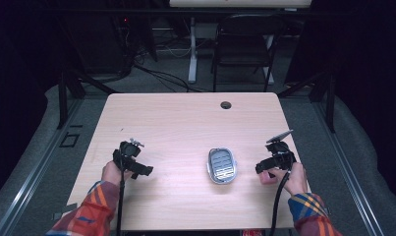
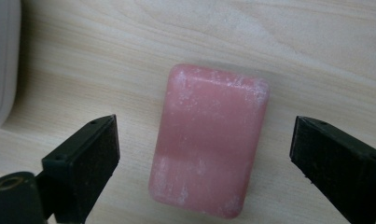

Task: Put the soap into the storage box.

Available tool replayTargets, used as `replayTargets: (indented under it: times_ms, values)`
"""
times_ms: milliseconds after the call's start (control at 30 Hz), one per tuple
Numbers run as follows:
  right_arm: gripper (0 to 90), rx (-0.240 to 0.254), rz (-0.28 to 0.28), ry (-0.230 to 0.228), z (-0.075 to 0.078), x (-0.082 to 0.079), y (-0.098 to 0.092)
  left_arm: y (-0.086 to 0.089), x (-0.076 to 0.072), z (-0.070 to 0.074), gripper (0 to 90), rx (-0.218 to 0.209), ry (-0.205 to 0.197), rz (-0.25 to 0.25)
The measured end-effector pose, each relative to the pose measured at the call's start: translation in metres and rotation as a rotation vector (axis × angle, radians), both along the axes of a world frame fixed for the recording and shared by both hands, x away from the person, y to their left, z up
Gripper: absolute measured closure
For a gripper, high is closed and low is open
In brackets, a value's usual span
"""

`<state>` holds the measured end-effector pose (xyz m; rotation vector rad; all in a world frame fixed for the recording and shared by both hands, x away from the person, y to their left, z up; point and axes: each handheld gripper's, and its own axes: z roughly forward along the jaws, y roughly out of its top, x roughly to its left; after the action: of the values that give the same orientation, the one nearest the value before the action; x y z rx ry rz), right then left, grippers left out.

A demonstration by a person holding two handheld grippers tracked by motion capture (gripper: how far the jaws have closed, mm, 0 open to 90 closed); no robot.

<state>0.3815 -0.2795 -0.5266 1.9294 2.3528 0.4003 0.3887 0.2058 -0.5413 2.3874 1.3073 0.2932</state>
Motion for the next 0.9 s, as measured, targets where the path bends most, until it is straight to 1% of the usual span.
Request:
replayTargets:
  times_ms: [33,67,100,133,233,267,367,400,433,467,533,567,633,700,733,800,833,867,900]
  values:
    - [11.1,0.006,-0.012,-0.004,-0.002,0.0,0.001,0.0,0.0,0.0,0.2,0.0,0.0,0.0]
    - [11.1,0.006,-0.012,-0.004,-0.002,0.0,0.001,0.0,0.0,0.0,0.2,0.0,0.0,0.0]
    - [13.1,-0.007,-0.013,0.01,-0.003,0.002,0.001,0.0,0.0,0.0,0.2,0.0,0.001,0.0]
    - [13.3,0.0,-0.007,0.026,-0.003,0.003,0.001,0.0,0.0,0.0,0.2,0.001,0.001,-0.001]
    - [14.5,-0.004,-0.014,0.036,-0.005,0.004,0.001,0.0,0.0,0.0,0.2,0.001,0.0,-0.001]
    - [15.4,-0.001,-0.011,0.035,-0.006,0.005,0.0,0.0,0.0,0.0,0.2,0.001,0.0,-0.002]
    - [18.7,0.002,-0.034,0.02,-0.008,0.005,0.001,0.0,0.0,0.0,0.2,0.001,0.0,-0.002]
    - [20.4,-0.005,-0.027,0.03,-0.007,0.006,0.001,0.0,0.0,0.0,0.2,0.002,0.001,-0.002]
    - [21.7,-0.017,-0.02,0.052,-0.006,0.006,0.0,0.0,0.0,0.0,0.2,0.002,0.0,-0.002]
    - [22.4,-0.01,-0.042,0.045,-0.007,0.006,0.001,0.0,0.0,0.0,0.2,0.002,0.001,-0.002]
    - [22.5,-0.006,-0.044,0.043,-0.009,0.007,0.001,0.0,0.0,0.0,0.2,0.002,0.001,-0.003]
    - [23.2,-0.003,-0.056,0.037,-0.01,0.007,0.002,0.0,0.0,0.0,0.2,0.001,0.001,-0.003]
    - [23.6,-0.012,-0.036,0.061,-0.009,0.008,0.002,0.0,0.0,0.0,0.2,0.003,0.002,-0.003]
    - [24.4,-0.009,-0.042,0.06,-0.011,0.009,0.003,0.0,0.0,0.0,0.2,0.002,0.001,-0.003]
    - [24.9,-0.015,-0.035,0.065,-0.011,0.009,0.003,0.0,0.0,0.0,0.2,0.003,0.001,-0.003]
    - [25.8,-0.012,-0.066,0.052,-0.014,0.009,0.006,0.0,0.0,0.0,0.2,0.002,0.001,-0.003]
    - [26.2,-0.012,-0.044,0.069,-0.014,0.01,0.005,0.0,0.0,0.0,0.2,0.002,0.001,-0.003]
    - [26.5,-0.022,-0.046,0.068,-0.014,0.01,0.006,0.0,0.0,0.0,0.2,0.003,0.002,-0.004]
    - [27.1,-0.021,-0.045,0.072,-0.014,0.01,0.006,0.0,0.0,0.0,0.2,0.002,0.002,-0.004]
